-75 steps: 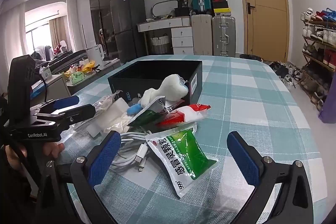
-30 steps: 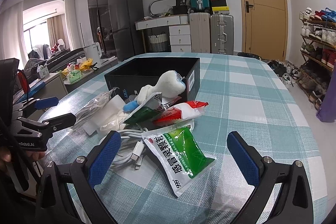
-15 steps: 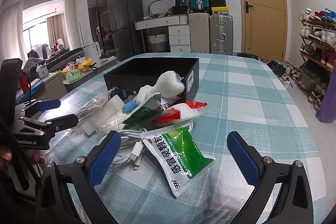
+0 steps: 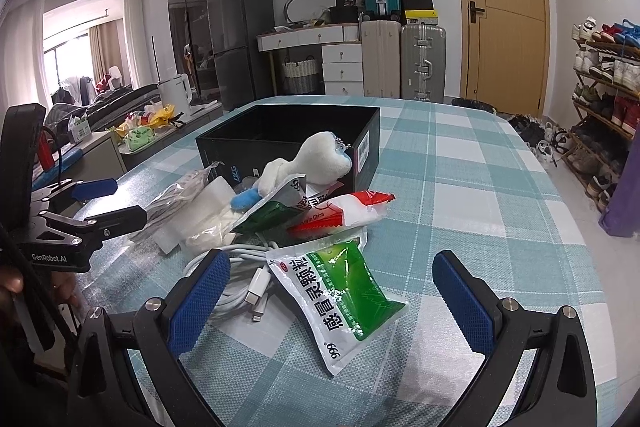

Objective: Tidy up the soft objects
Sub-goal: 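Move both tools toward the pile of items beside the black box, then grasp the green sachet with the right gripper while the left grasps the adidas bag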

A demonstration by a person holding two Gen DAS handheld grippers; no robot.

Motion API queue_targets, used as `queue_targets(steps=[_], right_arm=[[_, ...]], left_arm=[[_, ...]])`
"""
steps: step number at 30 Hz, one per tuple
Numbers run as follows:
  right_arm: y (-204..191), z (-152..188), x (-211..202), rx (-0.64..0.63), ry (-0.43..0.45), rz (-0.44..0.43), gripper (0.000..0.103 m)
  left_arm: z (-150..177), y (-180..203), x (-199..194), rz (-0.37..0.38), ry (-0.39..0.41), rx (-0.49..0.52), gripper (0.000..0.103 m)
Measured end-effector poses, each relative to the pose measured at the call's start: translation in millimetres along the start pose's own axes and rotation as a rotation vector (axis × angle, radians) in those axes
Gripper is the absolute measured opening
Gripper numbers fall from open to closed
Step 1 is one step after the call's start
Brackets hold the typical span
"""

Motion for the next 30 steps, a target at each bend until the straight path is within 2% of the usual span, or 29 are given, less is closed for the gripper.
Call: queue_targets(steps=[6,11,19,24,30], right_arm=[[0,-4,1,-0.034,-0.006,0.006,0.103],[3,-2,4,-0.025,-0.045,-0.001,0.103],[6,-2,10,-0.070,-0.104,0.045,0.103],[10,1,15,-0.081,-0.147,0.038,0.103],[14,5,19,-0.079,-0.184,0.018,0.103]], left_arm=[[-2,-5,3,0.035,-0.004,0.008,0.103],[-4,-7,8,0.099,-0.025,0.011,0.103],[-7,-8,16,0.118,-0.037,0.016,0.103],[-7,-8,21,0.130,-0.050,0.015,0.103],[-10,-9,26,0.197,-0.068,-0.008,0.102]])
Point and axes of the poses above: each gripper's, at about its wrist camera, not at the fingertips, and x roughly the way its jaws point, y to its right, z to its underside, the point moved 3 cm from there along x, roughly the way its jaws point, and after that the axes turned 1 degree about x, right-handed, at the moved point
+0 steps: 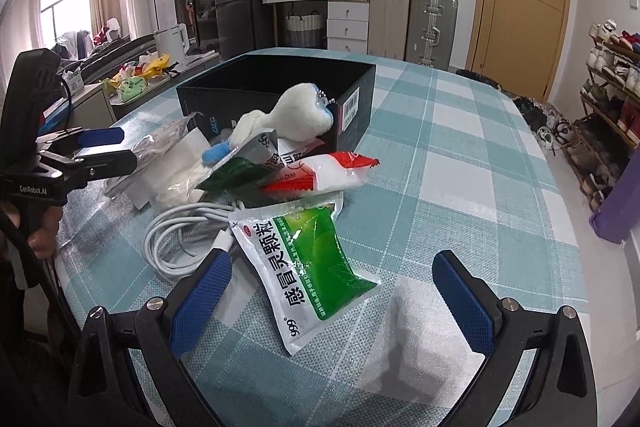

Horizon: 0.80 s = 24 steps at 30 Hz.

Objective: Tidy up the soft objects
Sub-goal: 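Grasp the green sachet with the right gripper while the left grasps the adidas bag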

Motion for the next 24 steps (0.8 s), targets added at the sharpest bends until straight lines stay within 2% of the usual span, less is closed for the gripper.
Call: queue_targets(steps=[6,9,11,13,17,18,24], right_arm=[[0,-2,7,-0.011,-0.034,-0.020,0.103],[0,-3,11,-0.020,-0.051,-0.038,0.102],[0,-4,15,-0.026,-0.062,-0.049,0.101],[-1,-5,17,-0.030,-0.068,-0.056,0.098],[0,-5,20,-0.034,-0.082,-0.083,0.091],[0,-5,21,-0.034,-0.083,-0.086,0.090],[0,-6,26,-0.034,-0.092,-0.119,0.082]], left_arm=[[-1,2,4,0.044,-0.015,0.007,0.098],[-2,4,7,0.068,-0.029,0.013,0.088],[-2,5,9,0.082,-0.035,0.016,0.086],[-1,8,9,0.106,-0.045,0.019,0.069],[1,14,10,0.108,-0.052,0.048,0.060],[1,15,10,0.108,-0.054,0.054,0.054],[3,20,7,0.112,-0.046,0.074,0.044]])
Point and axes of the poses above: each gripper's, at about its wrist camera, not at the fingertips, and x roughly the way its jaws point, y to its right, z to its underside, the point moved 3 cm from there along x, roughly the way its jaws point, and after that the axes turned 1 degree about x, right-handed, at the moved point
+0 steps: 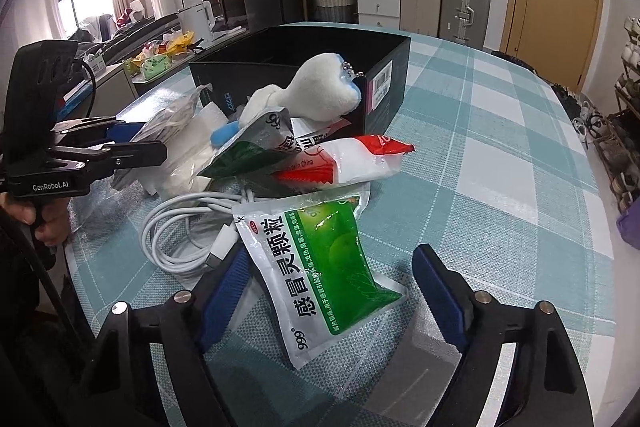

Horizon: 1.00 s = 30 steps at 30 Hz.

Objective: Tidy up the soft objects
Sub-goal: 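Grasp the green sachet with the right gripper while the left grasps the adidas bag, then lower the green sachet and adidas bag into the black box, open both grippers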

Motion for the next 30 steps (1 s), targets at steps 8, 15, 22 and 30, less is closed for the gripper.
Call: queue_targets(steps=[8,15,22,30], right_arm=[[-2,1,-1,0.003,0.008,-0.023,0.055],[-7,7,-13,-0.003,0.038,-0.012,0.042],[-12,17,-27,-0.005,0.061,-0.016,0.038],[-16,20,-48,0.001,0.111,0.000,0.038]], left_arm=[[0,-1,-8,-0.016,0.016,-0.011,0.038],[-1,0,-16,-0.032,0.036,-0.017,0.034],[-4,1,-24,-0.044,0.060,-0.015,0.034],[-9,3,-34,-0.054,0.090,-0.024,0.034]])
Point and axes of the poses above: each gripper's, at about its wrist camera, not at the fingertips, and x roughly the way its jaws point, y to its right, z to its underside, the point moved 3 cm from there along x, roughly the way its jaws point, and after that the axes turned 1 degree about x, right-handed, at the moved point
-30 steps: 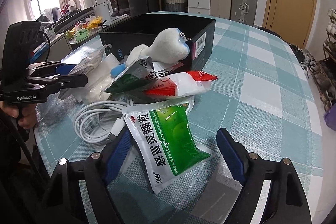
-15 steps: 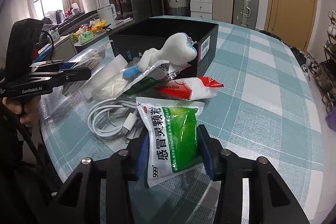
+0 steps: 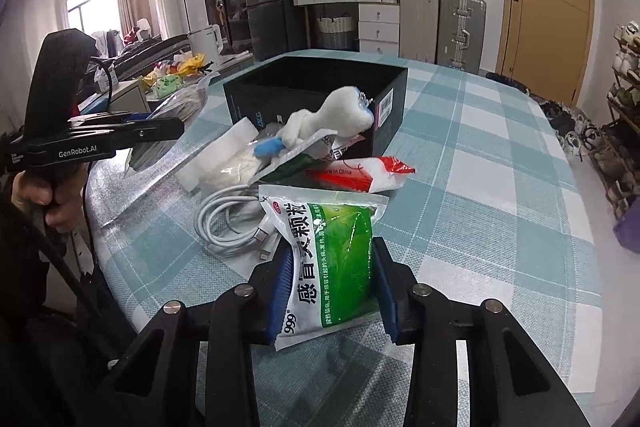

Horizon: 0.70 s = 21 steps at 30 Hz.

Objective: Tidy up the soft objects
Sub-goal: 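Lower the green sachet and adidas bag into the black box, open both grippers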

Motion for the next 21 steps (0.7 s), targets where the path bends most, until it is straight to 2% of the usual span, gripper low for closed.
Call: queue_targets(steps=[9,21], right_arm=[[-9,-15,-20,-0.004,0.079,-0.008,0.038],[-10,-56,-52,0.036,0.199,-0.046,0.038]], left_arm=[[-9,1,-11,-0.013,0.039,-0.002,0.034],[-30,2,-24,-0.023,0.094,-0.005,0.034]])
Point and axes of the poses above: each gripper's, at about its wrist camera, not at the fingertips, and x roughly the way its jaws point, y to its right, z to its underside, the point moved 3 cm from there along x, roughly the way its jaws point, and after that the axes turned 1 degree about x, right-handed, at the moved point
